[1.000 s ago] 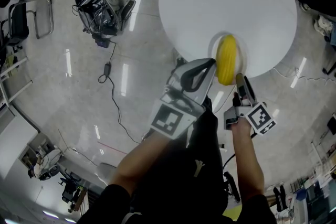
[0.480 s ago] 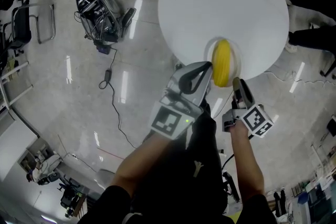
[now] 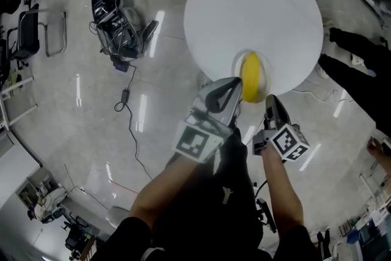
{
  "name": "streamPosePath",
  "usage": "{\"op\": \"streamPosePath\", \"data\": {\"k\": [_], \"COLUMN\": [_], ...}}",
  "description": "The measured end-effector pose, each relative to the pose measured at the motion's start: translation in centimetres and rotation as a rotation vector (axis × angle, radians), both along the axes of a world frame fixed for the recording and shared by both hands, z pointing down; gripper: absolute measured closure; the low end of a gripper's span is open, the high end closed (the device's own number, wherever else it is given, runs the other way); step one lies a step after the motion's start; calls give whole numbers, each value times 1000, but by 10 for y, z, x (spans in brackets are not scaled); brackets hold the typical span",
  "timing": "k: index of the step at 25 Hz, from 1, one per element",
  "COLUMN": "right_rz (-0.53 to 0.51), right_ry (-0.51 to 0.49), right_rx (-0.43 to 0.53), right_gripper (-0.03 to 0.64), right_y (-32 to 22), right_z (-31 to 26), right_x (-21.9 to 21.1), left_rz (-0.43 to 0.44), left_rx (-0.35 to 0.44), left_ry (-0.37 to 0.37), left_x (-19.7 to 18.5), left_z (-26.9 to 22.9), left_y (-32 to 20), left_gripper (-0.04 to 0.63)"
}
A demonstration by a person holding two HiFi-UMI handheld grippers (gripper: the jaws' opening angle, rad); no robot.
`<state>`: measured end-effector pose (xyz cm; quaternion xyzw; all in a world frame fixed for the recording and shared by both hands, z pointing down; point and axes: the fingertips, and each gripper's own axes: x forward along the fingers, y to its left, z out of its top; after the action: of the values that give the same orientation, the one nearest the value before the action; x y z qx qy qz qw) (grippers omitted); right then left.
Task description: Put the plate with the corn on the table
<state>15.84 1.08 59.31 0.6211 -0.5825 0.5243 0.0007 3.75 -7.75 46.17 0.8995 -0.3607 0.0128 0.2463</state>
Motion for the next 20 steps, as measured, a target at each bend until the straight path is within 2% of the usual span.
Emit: {"op": "streamPosePath", "data": {"k": [11, 20], "right_rz": [-102, -145], "right_ry": [89, 165], "right_rx": [113, 224], "right_gripper": [607, 607], "right_y": [-10, -24], "right_z": [-59, -116], "right_x": [-16, -21], "left_rz": [-26, -89], "left_rx": [56, 116], "left_ry": [5, 6], "left_x": [0, -8], "left_z": [-42, -82], "left_y": [11, 18], "left_gripper": [591, 591]}}
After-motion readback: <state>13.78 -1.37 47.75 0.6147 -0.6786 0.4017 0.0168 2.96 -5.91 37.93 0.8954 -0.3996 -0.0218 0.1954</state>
